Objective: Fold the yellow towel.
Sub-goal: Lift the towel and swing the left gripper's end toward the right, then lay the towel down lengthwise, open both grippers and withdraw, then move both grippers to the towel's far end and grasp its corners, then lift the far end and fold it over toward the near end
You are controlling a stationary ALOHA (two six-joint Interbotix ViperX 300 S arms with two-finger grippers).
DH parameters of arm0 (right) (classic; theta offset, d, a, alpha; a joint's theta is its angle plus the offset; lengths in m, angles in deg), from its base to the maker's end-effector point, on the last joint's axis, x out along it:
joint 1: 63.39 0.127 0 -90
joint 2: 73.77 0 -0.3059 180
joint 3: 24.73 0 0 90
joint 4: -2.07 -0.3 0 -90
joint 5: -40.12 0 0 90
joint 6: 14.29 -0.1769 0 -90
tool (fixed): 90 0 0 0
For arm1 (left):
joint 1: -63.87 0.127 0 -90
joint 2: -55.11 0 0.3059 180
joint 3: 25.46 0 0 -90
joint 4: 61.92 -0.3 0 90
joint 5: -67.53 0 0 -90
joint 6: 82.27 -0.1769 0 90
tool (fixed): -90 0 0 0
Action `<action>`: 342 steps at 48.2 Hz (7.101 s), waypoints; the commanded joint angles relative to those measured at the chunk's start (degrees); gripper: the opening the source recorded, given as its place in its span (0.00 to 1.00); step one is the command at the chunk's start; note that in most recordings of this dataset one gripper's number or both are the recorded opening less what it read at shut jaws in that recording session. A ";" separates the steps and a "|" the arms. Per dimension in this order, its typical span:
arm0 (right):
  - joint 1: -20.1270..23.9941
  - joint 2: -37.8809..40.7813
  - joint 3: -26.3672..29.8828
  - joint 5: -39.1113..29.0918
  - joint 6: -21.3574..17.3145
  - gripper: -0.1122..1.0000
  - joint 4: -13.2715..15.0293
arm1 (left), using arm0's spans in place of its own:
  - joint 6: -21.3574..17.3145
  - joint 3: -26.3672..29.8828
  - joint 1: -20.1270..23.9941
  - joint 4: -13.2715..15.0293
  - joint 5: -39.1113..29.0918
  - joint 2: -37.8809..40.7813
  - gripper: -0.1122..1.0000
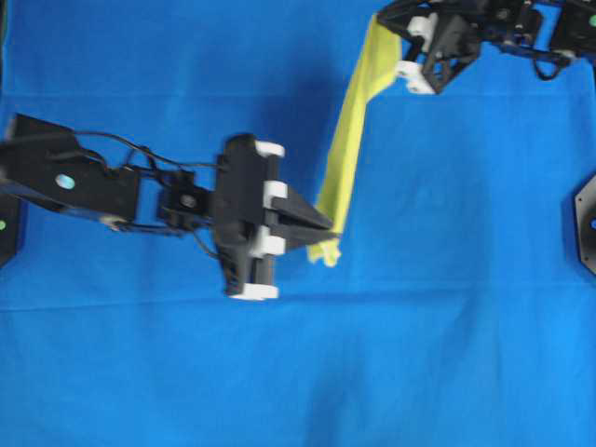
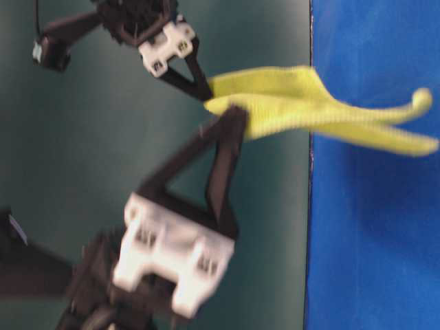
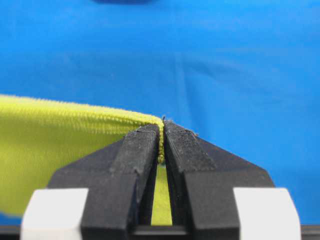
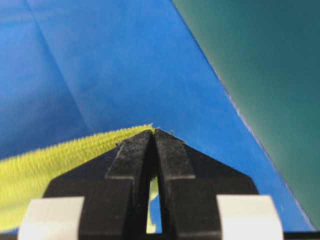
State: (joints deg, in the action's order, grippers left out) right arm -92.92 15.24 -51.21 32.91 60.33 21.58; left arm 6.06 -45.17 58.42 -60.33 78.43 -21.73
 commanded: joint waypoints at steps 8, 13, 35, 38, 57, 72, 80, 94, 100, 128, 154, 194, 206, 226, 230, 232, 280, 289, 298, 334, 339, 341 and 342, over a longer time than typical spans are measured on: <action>-2.37 3.16 6.24 0.44 0.09 0.12 1.32 | -2.46 5.27 -4.39 -0.26 0.44 2.64 0.13; -2.37 3.25 6.42 0.44 0.09 0.12 1.32 | -2.72 5.10 -4.39 -0.26 0.44 2.72 0.13; -4.92 -5.10 -2.81 -0.79 -0.35 0.12 1.32 | -3.08 16.00 -4.39 -0.26 0.97 11.95 0.13; -5.10 -6.86 -4.48 -1.93 -0.35 0.12 1.41 | -2.99 18.98 -4.39 -0.26 1.05 14.59 0.13; -5.01 -7.56 -8.96 -4.48 -0.35 0.12 1.23 | -1.85 23.99 -4.22 -0.09 3.08 22.41 0.13; -2.29 6.86 -2.55 5.10 -0.70 0.12 1.14 | 5.01 7.56 -4.22 0.09 8.00 16.79 0.13; 0.26 13.80 3.78 6.24 -0.70 0.12 1.14 | 10.55 -1.58 -4.22 0.09 12.48 13.54 0.13; 2.11 17.31 7.56 5.89 -0.62 0.12 1.14 | 12.30 -6.59 -4.39 0.09 15.47 11.87 0.13; 2.37 17.31 7.29 5.98 -0.70 0.12 1.14 | 12.30 -6.50 -4.13 0.09 15.21 11.87 0.13; 2.81 18.81 6.15 5.19 -0.18 0.33 1.32 | 11.87 -6.15 -2.90 0.09 13.62 11.87 0.72; 3.43 13.89 3.87 2.55 0.44 0.70 1.41 | 12.04 -6.50 -1.85 0.09 -2.55 0.35 0.76; 9.23 -25.66 -22.76 10.90 -0.79 0.70 -0.26 | 2.81 -23.64 11.43 -0.09 3.52 -28.56 0.75; 9.32 -26.98 -25.66 15.03 -0.79 0.70 -1.41 | 2.81 -24.35 11.87 -0.09 6.50 -27.33 0.75; 8.53 -26.28 -25.05 17.05 -0.79 0.70 -1.67 | 2.81 -22.76 14.24 -0.09 6.94 -25.40 0.75; 6.86 -24.35 -24.35 17.05 -0.79 0.70 -2.20 | 2.64 -21.01 16.52 -0.09 6.94 -22.76 0.75; 5.80 -22.85 -23.99 17.05 -0.79 0.70 -2.37 | 2.55 -19.86 17.84 -0.09 7.03 -21.18 0.75; -5.98 18.90 -6.68 12.83 0.00 0.70 0.09 | 1.14 1.49 31.38 -0.09 7.91 18.90 0.75; -6.15 20.21 -6.59 12.74 0.35 0.57 0.18 | 0.70 1.67 31.38 -0.18 7.65 20.83 0.57; -6.06 20.21 -7.47 13.01 0.35 0.15 0.88 | -2.11 1.93 31.29 -0.09 7.47 22.15 0.17; -6.42 11.78 -7.65 10.99 -0.35 0.14 0.53 | -8.88 3.08 33.49 -0.09 3.08 14.59 0.13; -6.42 11.25 -7.82 10.99 -0.44 0.14 0.44 | -8.79 2.81 33.22 -0.09 2.46 13.97 0.13; -6.33 10.72 -7.91 10.72 -0.53 0.14 0.44 | -8.88 2.55 32.87 -0.09 2.11 13.36 0.13; -6.33 10.37 -8.00 10.55 -0.53 0.14 0.44 | -8.88 2.37 32.78 -0.09 1.93 13.01 0.13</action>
State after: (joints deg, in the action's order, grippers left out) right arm -99.08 27.90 -59.56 43.81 59.89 22.02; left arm -2.72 -42.79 91.38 -60.51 80.71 -5.47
